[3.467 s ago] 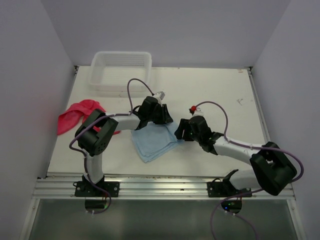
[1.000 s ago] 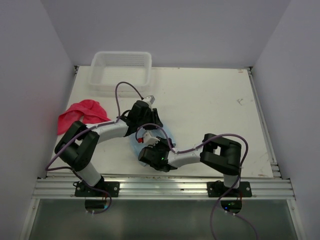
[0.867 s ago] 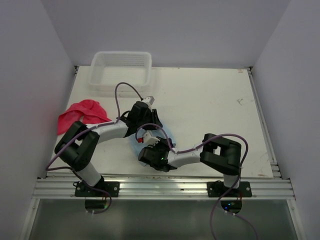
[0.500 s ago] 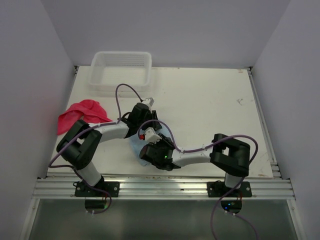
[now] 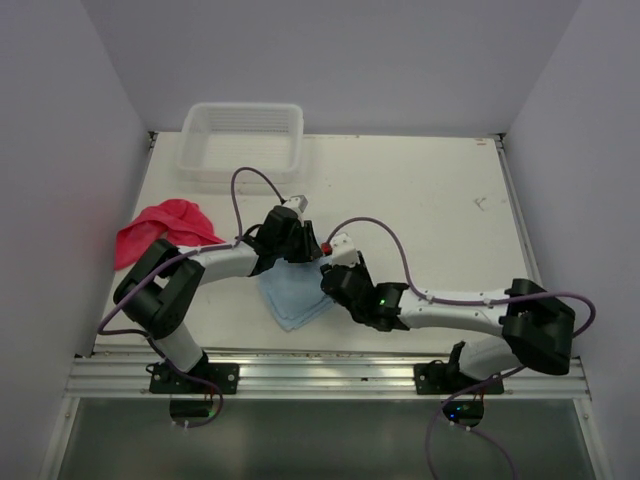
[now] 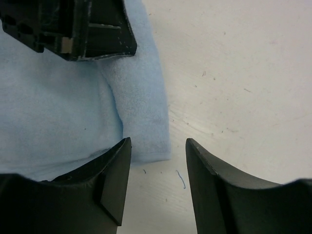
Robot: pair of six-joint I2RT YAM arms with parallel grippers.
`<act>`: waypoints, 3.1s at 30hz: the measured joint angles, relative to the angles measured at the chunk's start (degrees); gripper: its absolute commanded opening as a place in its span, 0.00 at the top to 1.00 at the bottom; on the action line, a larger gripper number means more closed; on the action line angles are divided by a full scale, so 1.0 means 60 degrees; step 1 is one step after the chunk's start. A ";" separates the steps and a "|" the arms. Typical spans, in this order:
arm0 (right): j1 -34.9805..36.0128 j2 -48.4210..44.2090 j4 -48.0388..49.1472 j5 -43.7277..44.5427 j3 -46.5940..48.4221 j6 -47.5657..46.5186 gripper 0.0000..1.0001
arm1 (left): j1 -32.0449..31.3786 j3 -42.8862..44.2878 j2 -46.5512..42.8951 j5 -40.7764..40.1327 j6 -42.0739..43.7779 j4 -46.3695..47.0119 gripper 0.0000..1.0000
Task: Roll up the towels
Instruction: Roll the towel
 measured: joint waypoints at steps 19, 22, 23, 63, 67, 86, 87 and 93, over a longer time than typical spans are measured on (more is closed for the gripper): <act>-0.3657 -0.0699 0.2794 -0.5843 -0.1854 0.2437 0.44 | 0.0000 -0.0047 -0.0018 -0.0018 0.0015 0.0087 0.60; -0.3687 -0.0295 0.2954 -0.6084 -0.1854 0.2430 0.47 | 0.0000 -0.0051 -0.0036 -0.0018 0.0102 0.0084 0.60; -0.3687 -0.0168 0.2994 -0.6138 -0.1854 0.2422 0.47 | 0.0000 -0.0051 -0.0036 -0.0018 0.0142 0.0084 0.60; -0.0091 0.1683 0.1603 0.0863 -0.0197 -0.2342 1.00 | 0.0350 0.2044 -0.0055 0.0608 0.0284 -0.1002 0.60; 0.0568 0.2499 0.1421 0.1672 0.0331 -0.2728 1.00 | 0.0350 0.1938 -0.0055 0.0772 0.0215 -0.0882 0.60; 0.1096 0.3668 0.0372 0.2561 0.1453 -0.2867 0.85 | 0.0321 0.0299 -0.0051 0.0627 0.0222 -0.0044 0.61; 0.1093 0.3665 0.0372 0.2543 0.1453 -0.2809 0.82 | 0.0321 0.0291 0.0007 0.0601 0.0222 -0.0004 0.61; 0.1086 0.3107 0.0339 0.2080 0.1344 -0.2401 0.57 | 0.0321 0.0240 0.0178 0.0557 0.0222 0.0262 0.61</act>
